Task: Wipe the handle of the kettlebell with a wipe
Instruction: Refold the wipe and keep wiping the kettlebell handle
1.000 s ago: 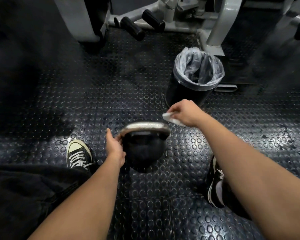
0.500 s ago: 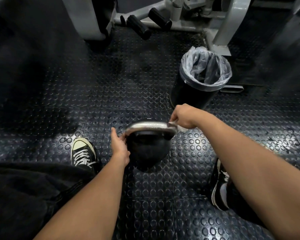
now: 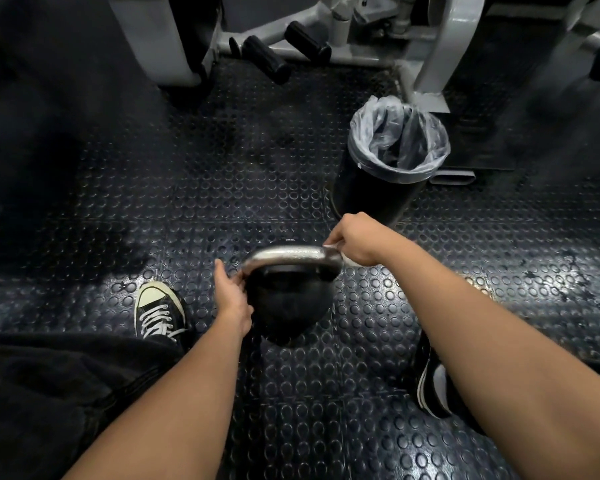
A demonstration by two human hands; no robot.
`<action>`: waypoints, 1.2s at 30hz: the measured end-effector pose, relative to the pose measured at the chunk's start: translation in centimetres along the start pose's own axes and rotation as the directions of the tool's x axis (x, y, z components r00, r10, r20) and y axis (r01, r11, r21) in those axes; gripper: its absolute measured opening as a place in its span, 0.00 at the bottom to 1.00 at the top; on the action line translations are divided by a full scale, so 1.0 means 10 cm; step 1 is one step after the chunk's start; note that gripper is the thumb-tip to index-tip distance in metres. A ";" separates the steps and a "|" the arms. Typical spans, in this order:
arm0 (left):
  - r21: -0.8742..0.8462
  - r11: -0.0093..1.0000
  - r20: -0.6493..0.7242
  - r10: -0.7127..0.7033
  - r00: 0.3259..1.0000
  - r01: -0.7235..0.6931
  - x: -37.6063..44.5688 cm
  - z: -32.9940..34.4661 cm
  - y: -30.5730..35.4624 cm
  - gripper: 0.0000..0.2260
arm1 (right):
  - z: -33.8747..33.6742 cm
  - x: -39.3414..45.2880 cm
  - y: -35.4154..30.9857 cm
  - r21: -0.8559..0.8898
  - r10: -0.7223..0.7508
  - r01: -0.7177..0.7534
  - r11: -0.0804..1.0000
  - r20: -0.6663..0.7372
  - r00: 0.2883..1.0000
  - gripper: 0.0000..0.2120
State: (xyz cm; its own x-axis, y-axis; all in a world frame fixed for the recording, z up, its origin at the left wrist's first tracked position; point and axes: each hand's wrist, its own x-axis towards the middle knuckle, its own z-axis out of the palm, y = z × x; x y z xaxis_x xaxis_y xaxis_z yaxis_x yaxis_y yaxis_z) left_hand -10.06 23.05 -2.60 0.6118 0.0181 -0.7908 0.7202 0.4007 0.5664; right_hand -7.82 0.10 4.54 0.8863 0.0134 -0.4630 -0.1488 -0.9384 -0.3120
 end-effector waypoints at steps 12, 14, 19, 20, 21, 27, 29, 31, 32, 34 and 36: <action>-0.031 0.999 0.010 -0.024 1.000 0.024 -0.02 0.02 -0.01 0.33 | 0.19 -0.25 0.07 0.159 0.081 -0.063 0.985 -0.110 0.991 0.13; -0.031 0.999 0.017 -0.025 1.000 0.025 -0.02 0.02 -0.01 0.33 | 0.28 -0.31 0.12 0.202 0.132 -0.103 0.974 -0.133 0.982 0.13; -0.019 1.000 0.020 -0.019 1.000 0.019 -0.01 0.01 -0.02 0.35 | 0.41 -0.28 0.05 0.252 0.185 -0.136 0.958 -0.183 0.965 0.19; -0.024 0.999 0.016 -0.021 1.000 0.021 -0.01 0.01 -0.03 0.35 | 0.43 -0.30 0.03 0.258 0.188 -0.132 0.957 -0.205 0.960 0.19; -0.033 0.999 0.011 -0.025 1.000 0.025 -0.02 0.02 -0.03 0.35 | 0.45 -0.33 0.03 0.266 0.200 -0.138 0.954 -0.222 0.954 0.19; -0.056 0.998 -0.012 -0.032 0.999 0.031 -0.04 0.04 -0.01 0.33 | 0.57 -0.38 0.01 0.353 0.310 -0.214 0.911 -0.239 0.920 0.22; -0.063 0.997 -0.009 -0.037 0.999 0.036 -0.03 0.04 -0.02 0.33 | 0.57 -0.39 -0.03 0.342 0.309 -0.211 0.916 -0.266 0.913 0.24; -0.054 0.998 -0.010 -0.031 0.999 0.031 -0.01 0.04 -0.03 0.33 | 0.61 -0.44 -0.06 0.331 0.309 -0.205 0.921 -0.297 0.904 0.24; -0.050 0.998 -0.011 -0.027 1.000 0.026 0.00 0.04 -0.04 0.33 | 0.64 -0.48 -0.06 0.341 0.317 -0.209 0.917 -0.302 0.899 0.23; -0.053 0.999 -0.008 -0.014 1.000 0.014 0.01 0.03 -0.04 0.34 | 0.71 -0.51 -0.04 0.368 0.335 -0.218 0.904 -0.295 0.895 0.22; -0.060 0.998 -0.006 -0.018 1.000 0.018 0.01 0.02 -0.04 0.34 | 0.74 -0.49 -0.02 0.388 0.349 -0.221 0.895 -0.296 0.889 0.22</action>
State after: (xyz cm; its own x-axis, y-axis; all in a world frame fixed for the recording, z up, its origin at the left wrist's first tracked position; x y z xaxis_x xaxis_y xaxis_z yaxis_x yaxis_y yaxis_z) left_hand -10.22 22.70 -2.86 0.5965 0.0161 -0.8024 0.7102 0.4550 0.5371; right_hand -15.32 2.81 0.75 0.8662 -0.4175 -0.2747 -0.4996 -0.7083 -0.4988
